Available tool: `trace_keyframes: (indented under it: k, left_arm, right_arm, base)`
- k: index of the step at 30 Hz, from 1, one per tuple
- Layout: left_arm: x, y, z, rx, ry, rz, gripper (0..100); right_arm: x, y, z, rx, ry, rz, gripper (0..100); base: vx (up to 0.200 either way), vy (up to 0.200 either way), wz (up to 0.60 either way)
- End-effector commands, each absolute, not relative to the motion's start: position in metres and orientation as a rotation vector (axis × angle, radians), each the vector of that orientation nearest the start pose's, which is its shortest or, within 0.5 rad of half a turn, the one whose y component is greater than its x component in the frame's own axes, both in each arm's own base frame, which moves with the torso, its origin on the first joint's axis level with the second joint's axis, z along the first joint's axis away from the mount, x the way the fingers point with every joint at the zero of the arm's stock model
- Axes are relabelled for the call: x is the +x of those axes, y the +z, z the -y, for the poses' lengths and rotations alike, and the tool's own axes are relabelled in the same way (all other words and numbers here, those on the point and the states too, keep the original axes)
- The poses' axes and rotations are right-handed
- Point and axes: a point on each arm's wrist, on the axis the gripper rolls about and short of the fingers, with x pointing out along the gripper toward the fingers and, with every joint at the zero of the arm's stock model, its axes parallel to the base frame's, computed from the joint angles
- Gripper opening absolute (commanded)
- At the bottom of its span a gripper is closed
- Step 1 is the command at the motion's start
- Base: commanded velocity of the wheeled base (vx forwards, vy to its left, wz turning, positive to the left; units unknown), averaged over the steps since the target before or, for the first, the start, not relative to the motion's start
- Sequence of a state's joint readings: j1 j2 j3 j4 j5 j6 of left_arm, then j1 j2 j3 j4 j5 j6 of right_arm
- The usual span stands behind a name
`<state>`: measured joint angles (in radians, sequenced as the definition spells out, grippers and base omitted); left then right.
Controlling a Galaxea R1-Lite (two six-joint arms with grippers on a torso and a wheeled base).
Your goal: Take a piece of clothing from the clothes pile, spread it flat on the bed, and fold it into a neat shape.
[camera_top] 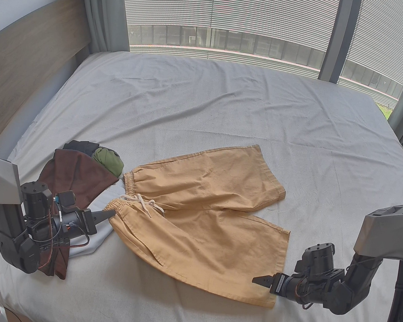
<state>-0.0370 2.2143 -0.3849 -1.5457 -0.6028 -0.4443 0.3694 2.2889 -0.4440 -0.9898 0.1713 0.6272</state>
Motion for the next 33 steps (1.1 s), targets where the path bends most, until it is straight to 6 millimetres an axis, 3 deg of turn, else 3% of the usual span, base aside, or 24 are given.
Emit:
trace_keyframes:
  k: [1, 9, 18, 33]
  left_arm:
    - [0.302, 0.025, 0.023, -0.507, -0.564, -0.412, 0]
    - [0.303, 0.025, 0.023, -0.505, -0.565, -0.410, 0]
    - [0.303, 0.026, 0.023, -0.504, -0.564, -0.406, 0]
    - [0.303, 0.024, 0.023, -0.506, -0.562, -0.414, 0]
  right_arm:
    - [0.257, -0.050, -0.119, 0.481, 0.220, -1.063, 100]
    - [0.250, -0.039, -0.120, 0.477, 0.206, -1.129, 100]
    - [0.254, -0.033, -0.140, 0.572, 0.224, -1.119, 100]
    - [0.251, -0.027, -0.136, 0.619, 0.234, -1.066, 100]
  base:
    - [0.000, 0.000, 0.00]
    - [0.000, 0.000, 0.00]
    - [0.000, 0.000, 0.00]
    - [0.000, 0.000, 0.00]
